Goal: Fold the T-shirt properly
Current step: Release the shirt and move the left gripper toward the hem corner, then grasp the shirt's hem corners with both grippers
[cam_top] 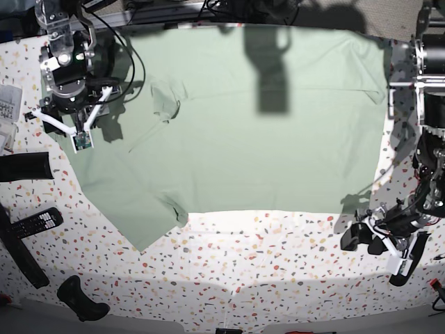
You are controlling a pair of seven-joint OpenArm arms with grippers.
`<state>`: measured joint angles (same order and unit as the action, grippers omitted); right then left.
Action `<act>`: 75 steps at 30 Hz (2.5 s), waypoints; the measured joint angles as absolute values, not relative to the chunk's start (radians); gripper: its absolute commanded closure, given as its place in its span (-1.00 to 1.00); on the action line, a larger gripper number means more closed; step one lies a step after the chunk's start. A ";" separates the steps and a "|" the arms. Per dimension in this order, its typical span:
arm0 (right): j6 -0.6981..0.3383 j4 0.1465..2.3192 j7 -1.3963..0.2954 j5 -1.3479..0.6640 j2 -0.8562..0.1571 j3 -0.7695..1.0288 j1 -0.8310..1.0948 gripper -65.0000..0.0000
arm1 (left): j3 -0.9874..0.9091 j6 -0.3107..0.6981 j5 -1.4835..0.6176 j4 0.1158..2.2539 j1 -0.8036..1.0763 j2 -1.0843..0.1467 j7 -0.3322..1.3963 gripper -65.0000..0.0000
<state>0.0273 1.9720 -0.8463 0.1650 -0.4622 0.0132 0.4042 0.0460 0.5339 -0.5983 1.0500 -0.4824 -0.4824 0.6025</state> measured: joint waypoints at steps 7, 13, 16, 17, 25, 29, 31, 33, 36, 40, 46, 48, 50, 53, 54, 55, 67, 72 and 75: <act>0.028 1.972 -0.873 0.134 -0.462 0.013 0.404 0.01 | 0.046 0.536 -0.582 1.044 -0.480 -0.479 0.763 -0.36; 0.027 1.972 -0.854 0.078 -0.462 0.013 0.401 0.01 | 0.046 0.534 -0.593 0.897 -0.561 -0.477 0.715 -0.36; 0.027 1.972 -0.855 0.065 -0.463 0.013 0.402 0.01 | 0.045 0.533 -0.531 0.757 -0.629 -0.477 0.717 -0.36; 0.027 1.972 -0.856 0.055 -0.463 0.013 0.402 0.01 | 0.045 0.532 -0.522 0.703 -0.648 -0.477 0.713 -0.36; 0.028 1.972 -0.859 0.055 -0.463 0.013 0.402 0.01 | 0.045 0.533 -0.538 0.393 -0.688 -0.478 0.572 -0.36; 0.028 1.972 -0.874 0.055 -0.462 0.013 0.402 0.01 | 0.044 0.533 -0.625 0.379 -0.669 -0.480 0.551 -0.36; 0.028 1.972 -0.873 0.055 -0.462 0.013 0.402 0.01 | 0.043 0.536 -0.670 0.379 -0.646 -0.479 0.545 -0.36; 0.028 1.972 -0.873 0.055 -0.463 0.013 0.402 0.01 | 0.040 0.536 -0.677 0.379 -0.634 -0.476 0.538 -0.36; 0.028 1.972 -0.873 0.055 -0.463 0.013 0.402 0.01 | 0.038 0.536 -0.751 0.384 -0.622 -0.460 0.580 -0.36; 0.028 1.972 -0.873 0.055 -0.462 0.013 0.402 0.01 | 0.037 0.575 -0.794 0.386 -0.625 -0.416 0.655 -0.36; 0.028 1.972 -0.873 0.055 -0.463 0.013 0.402 0.01 | 0.038 0.585 -0.809 0.386 -0.624 -0.391 0.662 -0.36; 0.028 1.972 -0.873 0.055 -0.462 0.013 0.402 0.01 | 0.038 0.585 -0.809 0.386 -0.624 -0.392 0.662 -0.36; 0.028 1.972 -0.873 0.055 -0.463 0.013 0.402 0.01 | 0.038 0.585 -0.808 0.386 -0.624 -0.394 0.663 -0.36; 0.028 1.972 -0.873 0.057 -0.462 0.013 0.402 0.01 | 0.038 0.585 -0.808 0.386 -0.624 -0.396 0.663 -0.36; 0.027 1.972 -0.873 0.077 -0.462 0.013 0.402 0.01 | 0.038 0.585 -0.809 0.386 -0.624 -0.396 0.663 -0.36; 0.028 1.972 -0.873 0.096 -0.461 0.013 0.402 0.01 | 0.038 0.585 -0.809 0.386 -0.624 -0.396 0.663 -0.36; 0.028 1.972 -0.847 0.135 -0.462 0.013 0.397 0.01 | 0.038 0.577 -0.788 0.385 -0.622 -0.396 0.669 0.75; 0.028 1.972 -0.854 0.134 -0.462 0.013 0.393 0.01 | 0.038 0.577 -0.786 0.383 -0.611 -0.393 0.628 1.00; 0.052 1.972 -0.856 0.193 -0.461 0.013 0.373 0.01 | 0.038 0.577 -0.786 0.383 -0.612 -0.393 0.628 1.00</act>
